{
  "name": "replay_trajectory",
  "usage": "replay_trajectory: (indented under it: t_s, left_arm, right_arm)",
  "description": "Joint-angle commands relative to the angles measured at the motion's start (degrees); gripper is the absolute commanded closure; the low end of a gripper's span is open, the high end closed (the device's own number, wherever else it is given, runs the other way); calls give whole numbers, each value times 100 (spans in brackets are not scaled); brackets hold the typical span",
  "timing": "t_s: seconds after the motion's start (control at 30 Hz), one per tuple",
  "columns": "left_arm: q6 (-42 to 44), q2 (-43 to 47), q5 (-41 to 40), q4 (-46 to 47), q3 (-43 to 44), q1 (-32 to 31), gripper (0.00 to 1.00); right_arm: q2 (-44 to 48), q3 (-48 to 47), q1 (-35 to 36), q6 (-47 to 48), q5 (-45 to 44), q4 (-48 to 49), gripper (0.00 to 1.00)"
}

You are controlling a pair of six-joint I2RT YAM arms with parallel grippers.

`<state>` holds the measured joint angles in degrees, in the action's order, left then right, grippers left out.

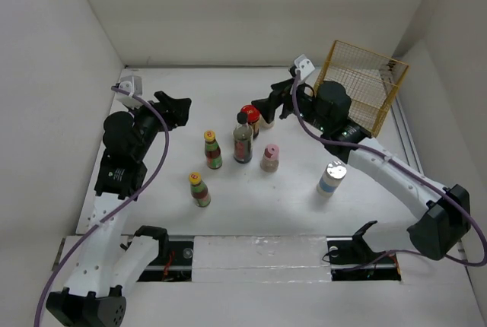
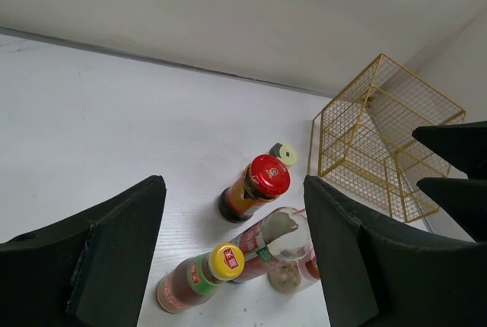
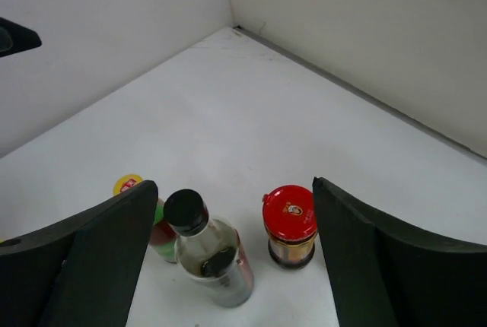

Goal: Organize the condiment bottles

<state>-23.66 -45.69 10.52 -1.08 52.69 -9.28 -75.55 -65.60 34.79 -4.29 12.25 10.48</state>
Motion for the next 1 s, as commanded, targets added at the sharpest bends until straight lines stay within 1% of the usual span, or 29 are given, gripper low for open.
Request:
replay_trajectory:
  t_s: [0.0, 0.03, 0.07, 0.1, 0.13, 0.17, 0.23, 0.27, 0.3, 0.33, 0.37, 0.43, 0.53, 0.6, 0.7, 0.73, 0.83, 0.97]
  left_arm:
    - [125, 113, -7, 328, 145, -4, 30]
    - [125, 191, -7, 328, 76, -4, 30]
    - [125, 244, -7, 328, 75, -4, 30]
    - [125, 297, -76, 415, 14, -4, 30]
    - [125, 298, -173, 416, 14, -4, 31]
    - [125, 298, -173, 416, -117, -4, 31]
    - [73, 420, -174, 555, -284, -4, 35]
    - [72, 473, -174, 617, -416, -4, 36]
    - [72, 534, -174, 670, -417, -4, 38]
    - [72, 535, -226, 671, -417, -4, 39]
    - [72, 535, -287, 575, -365, -4, 39]
    - [72, 535, -340, 574, -364, -4, 41]
    - [72, 597, -393, 574, -417, -4, 41]
    - [72, 597, -393, 574, -417, -4, 41]
    - [72, 597, -393, 521, -364, -4, 41]
    - [72, 597, -332, 582, -364, -4, 41]
    - [20, 526, -261, 583, -364, -4, 41]
    - [19, 579, -182, 583, -364, -4, 41]
  right_arm:
    - [190, 38, 143, 156, 198, 296, 14]
    - [190, 39, 203, 157, 199, 297, 26]
    - [137, 39, 274, 157, 199, 297, 72]
    - [137, 39, 274, 157, 199, 297, 89]
    - [137, 91, 327, 157, 86, 297, 100]
    - [137, 92, 327, 157, 85, 297, 100]
    - [137, 171, 397, 279, -29, 297, 100]
    - [137, 240, 476, 280, -82, 297, 97]
    - [76, 241, 529, 280, -82, 297, 71]
    - [75, 241, 529, 341, -83, 227, 53]
    - [14, 241, 529, 342, -83, 226, 37]
    - [-47, 241, 582, 473, 66, 165, 14]
    - [-180, 163, 634, 473, 207, 113, 4]
    - [-442, 5, 635, 596, 626, 59, 4]
    - [-575, -146, 793, 771, 385, -152, 2]
    - [-575, -146, 863, 772, 201, -152, 2]
    - [-732, -146, 863, 772, 6, -152, 2]
    - [-1102, -207, 863, 720, 5, -82, 10]
